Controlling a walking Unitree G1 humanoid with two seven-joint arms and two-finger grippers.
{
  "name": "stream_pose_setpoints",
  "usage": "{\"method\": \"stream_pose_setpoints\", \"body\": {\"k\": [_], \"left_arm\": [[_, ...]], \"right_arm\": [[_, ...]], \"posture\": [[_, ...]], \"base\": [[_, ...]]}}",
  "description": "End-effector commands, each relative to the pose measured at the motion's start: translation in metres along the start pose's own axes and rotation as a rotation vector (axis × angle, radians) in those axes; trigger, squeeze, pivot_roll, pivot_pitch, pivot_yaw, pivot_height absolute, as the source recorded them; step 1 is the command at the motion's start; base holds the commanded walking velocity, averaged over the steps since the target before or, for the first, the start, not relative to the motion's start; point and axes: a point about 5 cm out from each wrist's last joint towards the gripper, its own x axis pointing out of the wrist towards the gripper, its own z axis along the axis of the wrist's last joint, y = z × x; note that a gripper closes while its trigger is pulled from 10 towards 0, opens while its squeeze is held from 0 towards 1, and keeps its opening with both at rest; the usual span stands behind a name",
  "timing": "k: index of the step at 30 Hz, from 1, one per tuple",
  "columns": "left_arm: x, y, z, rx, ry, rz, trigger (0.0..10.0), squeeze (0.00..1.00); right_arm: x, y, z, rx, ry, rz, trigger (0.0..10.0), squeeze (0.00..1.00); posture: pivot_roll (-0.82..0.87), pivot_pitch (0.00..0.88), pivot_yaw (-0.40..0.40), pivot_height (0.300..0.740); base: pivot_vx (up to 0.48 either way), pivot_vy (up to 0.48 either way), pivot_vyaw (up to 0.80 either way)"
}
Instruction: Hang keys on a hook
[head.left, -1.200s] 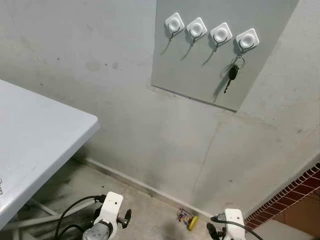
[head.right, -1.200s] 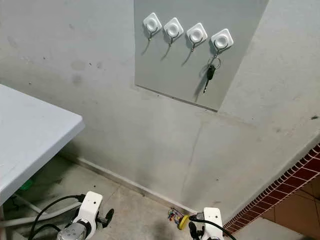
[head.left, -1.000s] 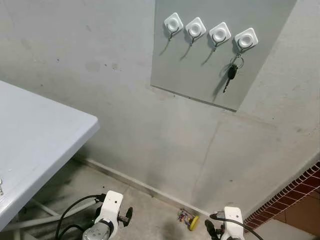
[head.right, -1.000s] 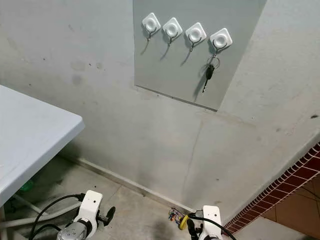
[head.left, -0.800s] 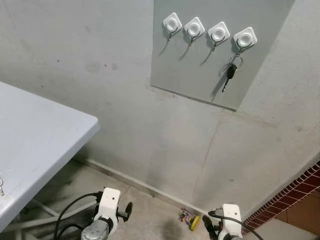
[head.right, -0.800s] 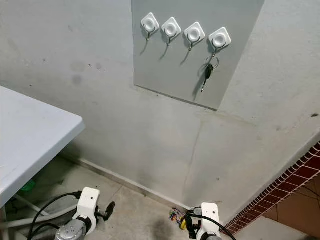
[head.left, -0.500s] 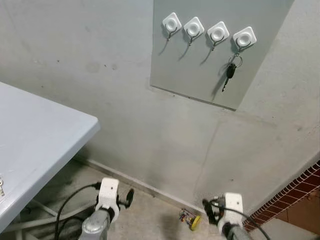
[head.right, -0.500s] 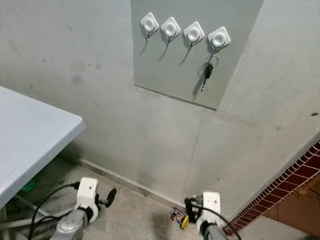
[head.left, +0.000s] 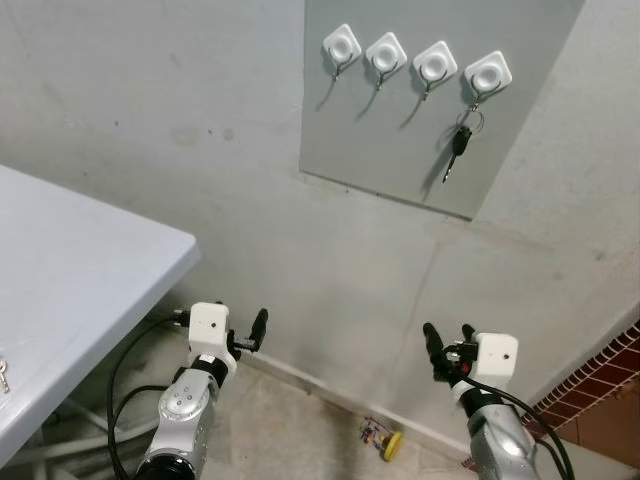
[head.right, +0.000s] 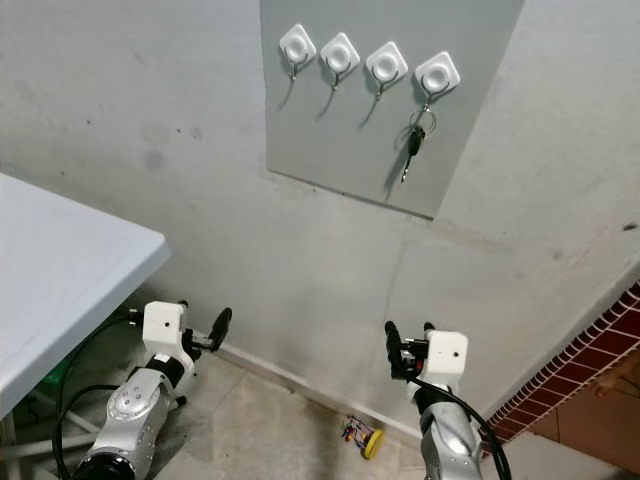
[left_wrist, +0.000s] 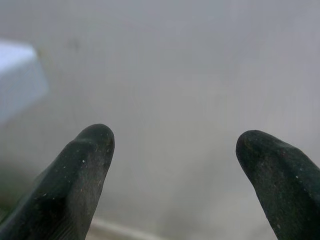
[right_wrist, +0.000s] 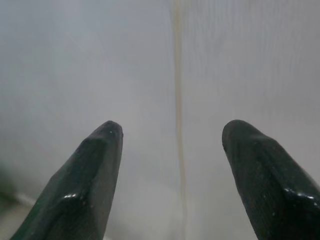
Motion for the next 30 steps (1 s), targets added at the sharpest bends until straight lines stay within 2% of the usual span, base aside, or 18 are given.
{"method": "stream_pose_setpoints", "body": {"k": [1, 4, 8, 11, 30], "left_arm": [[0.007, -0.002, 0.019, 0.004, -0.063, -0.013, 10.0, 0.00], [0.014, -0.006, 0.033, 0.031, -0.091, -0.031, 10.0, 0.00], [0.023, -0.006, 0.046, 0.009, -0.089, -0.036, 10.0, 0.00], [0.028, -0.004, 0.057, 0.026, -0.097, -0.029, 10.0, 0.00], [0.033, -0.007, 0.073, 0.028, -0.117, -0.016, 10.0, 0.00]], "right_arm": [[0.005, 0.004, 0.017, -0.009, -0.051, 0.017, 10.0, 0.00], [0.010, 0.008, 0.033, -0.004, -0.101, 0.026, 10.0, 0.00], [0.017, 0.011, 0.052, -0.003, -0.136, 0.024, 10.0, 0.00], [0.020, 0.013, 0.063, -0.015, -0.147, 0.031, 10.0, 0.00], [0.019, 0.011, 0.073, -0.070, -0.107, 0.049, 10.0, 0.00]], "posture": [[0.00, 0.000, -0.027, 0.740], [0.00, 0.000, -0.026, 0.740], [0.00, 0.000, -0.022, 0.740], [0.00, 0.000, -0.022, 0.740], [0.00, 0.000, -0.040, 0.740]], "base": [[0.000, 0.000, 0.00], [0.000, 0.000, 0.00], [0.000, 0.000, 0.80], [0.000, 0.000, 0.79], [0.000, 0.000, 0.79]]}}
